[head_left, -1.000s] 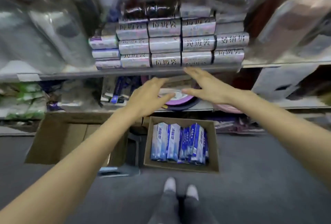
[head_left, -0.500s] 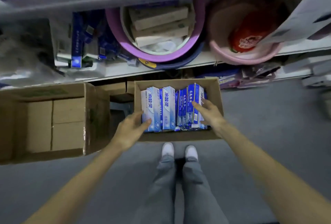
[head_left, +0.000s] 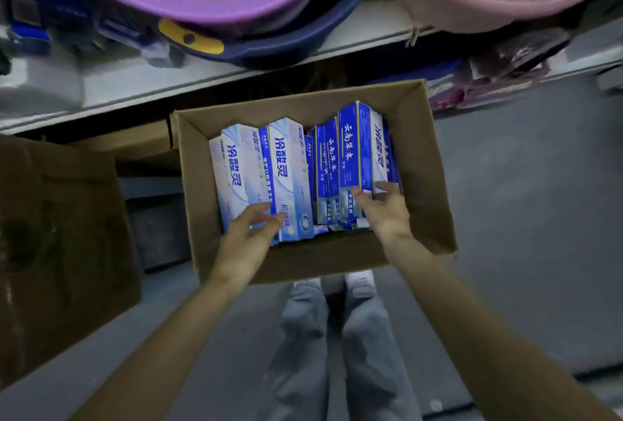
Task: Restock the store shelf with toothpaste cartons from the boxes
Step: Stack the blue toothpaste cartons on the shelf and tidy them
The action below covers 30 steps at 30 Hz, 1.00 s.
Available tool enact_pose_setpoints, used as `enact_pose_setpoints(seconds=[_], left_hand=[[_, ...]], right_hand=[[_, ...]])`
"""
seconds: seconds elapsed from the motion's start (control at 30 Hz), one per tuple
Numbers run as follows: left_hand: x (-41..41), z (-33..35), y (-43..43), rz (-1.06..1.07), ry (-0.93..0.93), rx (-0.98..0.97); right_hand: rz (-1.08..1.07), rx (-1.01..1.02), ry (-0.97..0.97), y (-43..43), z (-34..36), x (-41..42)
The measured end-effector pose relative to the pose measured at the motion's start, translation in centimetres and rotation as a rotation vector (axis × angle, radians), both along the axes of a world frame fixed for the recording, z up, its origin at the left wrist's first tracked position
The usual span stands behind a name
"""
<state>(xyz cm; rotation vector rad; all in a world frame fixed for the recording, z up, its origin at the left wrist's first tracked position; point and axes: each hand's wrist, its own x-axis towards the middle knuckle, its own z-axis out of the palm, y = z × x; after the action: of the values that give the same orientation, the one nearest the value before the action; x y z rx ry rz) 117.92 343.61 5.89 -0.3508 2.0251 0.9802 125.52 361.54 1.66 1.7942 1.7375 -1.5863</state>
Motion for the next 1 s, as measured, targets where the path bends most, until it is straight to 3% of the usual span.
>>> enact_pose_setpoints(seconds=[0.23, 0.47, 0.57, 0.77, 1.0], left_hand=[[0.4, -4.3, 1.6, 0.025, -0.039, -0.002], [0.9, -3.9, 1.5, 0.134, -0.110, 0.015], [0.6, -3.2, 1.7, 0.201, -0.119, 0.053], [0.1, -1.2, 2.1, 0.256, -0.199, 0.172], [-2.1, 0.9, -0.7, 0.347, -0.391, 0.448]], right_hand=[[0.071, 0.174, -0.099, -0.6, -2.8, -0.1], [0.019, 0.197, -0.084, -0.4, -2.4, 0.2], [0.025, 0.068, -0.003, 0.3, -1.5, 0.7], [-0.160, -0.469, 0.249, -1.7, 3.1, 0.6], [0.167, -0.580, 0.335, -7.5, 4.3, -1.0]])
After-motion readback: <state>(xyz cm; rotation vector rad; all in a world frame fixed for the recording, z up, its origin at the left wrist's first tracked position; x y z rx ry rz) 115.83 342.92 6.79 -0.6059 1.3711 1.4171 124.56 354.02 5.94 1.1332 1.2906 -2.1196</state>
